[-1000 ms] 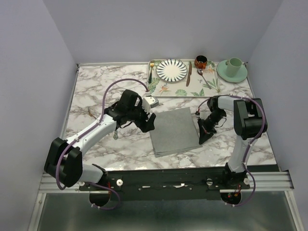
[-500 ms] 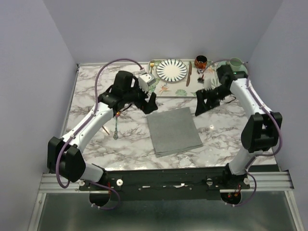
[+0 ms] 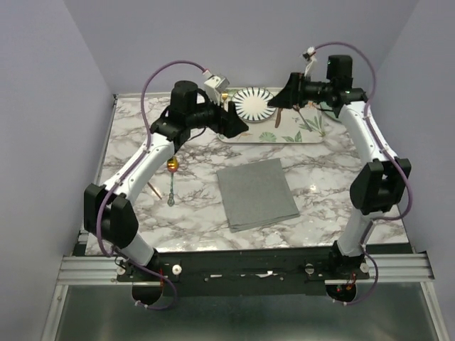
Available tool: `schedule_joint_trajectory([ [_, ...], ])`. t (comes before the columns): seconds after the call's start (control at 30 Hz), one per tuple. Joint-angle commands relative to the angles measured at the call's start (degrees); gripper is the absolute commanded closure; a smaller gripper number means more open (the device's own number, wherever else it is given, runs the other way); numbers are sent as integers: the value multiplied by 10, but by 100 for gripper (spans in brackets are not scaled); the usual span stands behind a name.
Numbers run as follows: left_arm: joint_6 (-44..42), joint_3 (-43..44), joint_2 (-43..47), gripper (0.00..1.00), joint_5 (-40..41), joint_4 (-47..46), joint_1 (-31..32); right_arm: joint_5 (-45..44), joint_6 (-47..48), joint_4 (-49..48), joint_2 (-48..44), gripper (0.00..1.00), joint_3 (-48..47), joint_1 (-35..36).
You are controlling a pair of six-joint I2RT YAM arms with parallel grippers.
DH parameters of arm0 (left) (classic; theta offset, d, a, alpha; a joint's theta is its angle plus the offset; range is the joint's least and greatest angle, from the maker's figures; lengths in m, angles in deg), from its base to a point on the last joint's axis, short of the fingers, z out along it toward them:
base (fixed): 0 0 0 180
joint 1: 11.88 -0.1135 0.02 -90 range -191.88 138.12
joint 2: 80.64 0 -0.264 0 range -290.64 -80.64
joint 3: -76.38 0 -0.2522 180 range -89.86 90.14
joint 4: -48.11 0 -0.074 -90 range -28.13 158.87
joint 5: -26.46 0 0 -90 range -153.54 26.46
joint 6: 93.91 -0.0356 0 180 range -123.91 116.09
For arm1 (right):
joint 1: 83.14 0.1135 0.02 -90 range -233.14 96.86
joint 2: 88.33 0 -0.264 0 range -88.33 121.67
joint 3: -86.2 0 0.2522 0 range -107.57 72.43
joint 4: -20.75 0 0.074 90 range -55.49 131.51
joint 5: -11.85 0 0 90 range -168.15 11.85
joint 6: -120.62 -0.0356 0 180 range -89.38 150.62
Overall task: Fold the napkin into a case and place the utensils inside
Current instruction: Smooth out the square-folded napkin at the center of the board.
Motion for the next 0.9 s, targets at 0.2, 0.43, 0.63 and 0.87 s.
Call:
schedule_joint_trajectory([
  [0.2,393,-201,-145,3,-128,-331,4,117,-109,-43,94,0,236,42],
  [0.43,446,-259,-210,7,-121,-435,4,100,-94,-40,154,0,247,42],
  [0.63,466,-264,-264,9,-121,-456,1,67,-71,-26,186,0,248,42],
  [0.87,452,-307,-303,10,-114,-445,-3,40,-52,-5,207,0,281,40],
])
